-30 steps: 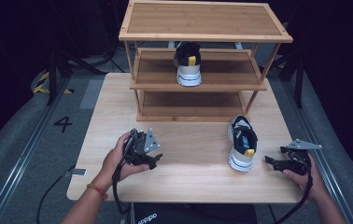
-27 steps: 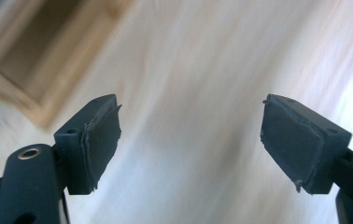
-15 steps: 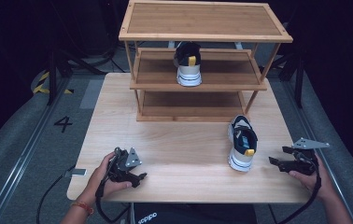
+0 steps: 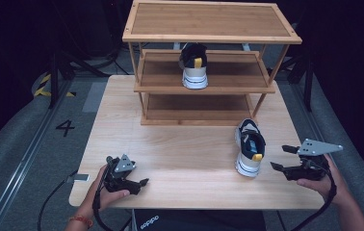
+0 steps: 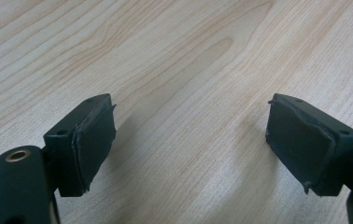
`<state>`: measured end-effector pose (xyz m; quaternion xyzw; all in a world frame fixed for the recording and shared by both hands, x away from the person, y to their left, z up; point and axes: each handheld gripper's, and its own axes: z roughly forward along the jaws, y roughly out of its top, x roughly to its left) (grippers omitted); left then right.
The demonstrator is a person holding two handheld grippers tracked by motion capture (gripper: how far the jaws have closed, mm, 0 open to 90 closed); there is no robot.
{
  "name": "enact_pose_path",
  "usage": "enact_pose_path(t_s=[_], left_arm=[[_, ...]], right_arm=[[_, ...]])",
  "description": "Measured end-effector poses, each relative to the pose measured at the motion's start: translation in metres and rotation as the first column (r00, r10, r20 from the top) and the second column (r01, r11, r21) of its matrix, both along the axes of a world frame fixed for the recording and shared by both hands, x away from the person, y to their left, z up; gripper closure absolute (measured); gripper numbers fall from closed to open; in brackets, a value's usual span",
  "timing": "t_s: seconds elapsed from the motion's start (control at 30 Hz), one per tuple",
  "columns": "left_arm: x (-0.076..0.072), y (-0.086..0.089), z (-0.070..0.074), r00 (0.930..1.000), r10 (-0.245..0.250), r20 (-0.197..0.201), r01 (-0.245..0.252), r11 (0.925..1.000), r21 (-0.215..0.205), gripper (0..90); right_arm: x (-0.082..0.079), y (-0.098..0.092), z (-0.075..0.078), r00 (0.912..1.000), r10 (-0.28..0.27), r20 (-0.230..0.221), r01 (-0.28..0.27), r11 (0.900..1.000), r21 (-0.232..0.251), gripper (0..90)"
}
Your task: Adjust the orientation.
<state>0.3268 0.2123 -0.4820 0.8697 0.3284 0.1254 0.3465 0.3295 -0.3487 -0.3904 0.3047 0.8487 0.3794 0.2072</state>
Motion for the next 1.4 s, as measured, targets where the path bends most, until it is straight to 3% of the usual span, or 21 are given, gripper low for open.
enact_pose_path(t_s=[0.13, 0.23, 0.37, 0.6, 0.7, 0.73, 0.77, 0.8, 0.83, 0.87, 0.9, 1.0, 1.03, 1.07, 1.13, 1.17, 1.2, 1.27, 1.4], left_arm=[[0.0, 0.0, 0.0, 1.0, 0.0, 0.001, 0.0, 1.0, 0.0, 16.4], [0.0, 0.0, 0.0, 1.0, 0.001, 0.002, -0.001, 1.0, -0.001, 16.4], [0.0, 0.0, 0.0, 1.0, 0.004, 0.002, -0.004, 1.0, -0.001, 16.0], [0.0, 0.0, 0.0, 1.0, 0.005, 0.002, -0.005, 1.0, -0.001, 15.9], [0.0, 0.0, 0.0, 1.0, 0.005, 0.002, -0.005, 1.0, -0.001, 15.9], [0.0, 0.0, 0.0, 1.0, 0.006, 0.0, -0.006, 1.0, -0.001, 15.9], [0.0, 0.0, 0.0, 1.0, 0.006, 0.0, -0.006, 1.0, -0.001, 15.9], [0.0, 0.0, 0.0, 1.0, 0.006, 0.0, -0.006, 1.0, -0.001, 15.9], [0.0, 0.0, 0.0, 1.0, 0.005, 0.002, -0.005, 1.0, -0.002, 15.9], [0.0, 0.0, 0.0, 1.0, 0.006, 0.001, -0.006, 1.0, -0.001, 15.9], [0.0, 0.0, 0.0, 1.0, 0.006, 0.001, -0.006, 1.0, -0.001, 15.9], [0.0, 0.0, 0.0, 1.0, 0.006, 0.0, -0.006, 1.0, -0.001, 15.9], [0.0, 0.0, 0.0, 1.0, 0.005, 0.001, -0.005, 1.0, -0.001, 15.9], [0.0, 0.0, 0.0, 1.0, 0.006, 0.0, -0.006, 1.0, -0.001, 15.9], [0.0, 0.0, 0.0, 1.0, 0.005, 0.0, -0.005, 1.0, -0.001, 15.9], [0.0, 0.0, 0.0, 1.0, 0.005, 0.0, -0.005, 1.0, -0.001, 15.9], [0.0, 0.0, 0.0, 1.0, 0.005, -0.001, -0.005, 1.0, -0.001, 15.9], [0.0, 0.0, 0.0, 1.0, 0.001, -0.003, -0.001, 1.0, 0.0, 15.9], [0.0, 0.0, 0.0, 1.0, 0.003, -0.003, -0.003, 1.0, 0.0, 15.9]], right_arm=[[0.0, 0.019, 0.009, 0.9979, 0.064, 0.011, -0.064, 0.996, -0.056, 28.1], [0.002, 0.03, 0.013, 0.9933, 0.116, 0.005, -0.115, 0.987, -0.11, 31.5], [0.011, 0.043, 0.012, 0.9833, 0.172, -0.059, -0.18, 0.968, -0.176, 33.1], [0.03, 0.055, 0.002, 0.973, 0.189, -0.132, -0.212, 0.96, -0.184, 34.5], [0.034, 0.059, 0.0, 0.9726, 0.183, -0.143, -0.21, 0.956, -0.203, 34.8], [0.04, 0.063, -0.003, 0.9672, 0.192, -0.166, -0.225, 0.952, -0.209, 36.3], [0.04, 0.063, -0.003, 0.9672, 0.192, -0.166, -0.225, 0.952, -0.209, 36.3], [0.047, 0.067, -0.005, 0.957, 0.209, -0.202, -0.253, 0.94, -0.229, 38.9], [0.047, 0.067, -0.005, 0.957, 0.209, -0.202, -0.253, 0.94, -0.229, 38.9], [0.052, 0.072, -0.01, 0.9457, 0.217, -0.242, -0.28, 0.921, -0.269, 41.9], [0.052, 0.072, -0.01, 0.9457, 0.217, -0.242, -0.28, 0.921, -0.269, 41.9], [0.057, 0.078, -0.015, 0.9291, 0.233, -0.288, -0.317, 0.901, -0.296, 46.7], [0.057, 0.079, -0.014, 0.9212, 0.242, -0.304, -0.332, 0.897, -0.292, 47.9], [0.058, 0.08, -0.013, 0.9222, 0.238, -0.305, -0.331, 0.893, -0.304, 48.8], [0.06, 0.082, -0.013, 0.9113, 0.238, -0.336, -0.343, 0.89, -0.302, 52.5], [0.06, 0.082, -0.013, 0.9113, 0.238, -0.336, -0.343, 0.89, -0.302, 52.5], [0.061, 0.082, -0.013, 0.8991, 0.255, -0.356, -0.366, 0.884, -0.292, 54.0], [0.062, 0.084, -0.013, 0.8942, 0.259, -0.366, -0.375, 0.878, -0.296, 56.3], [0.063, 0.088, -0.011, 0.8747, 0.28, -0.396, -0.411, 0.861, -0.299, 62.9]])
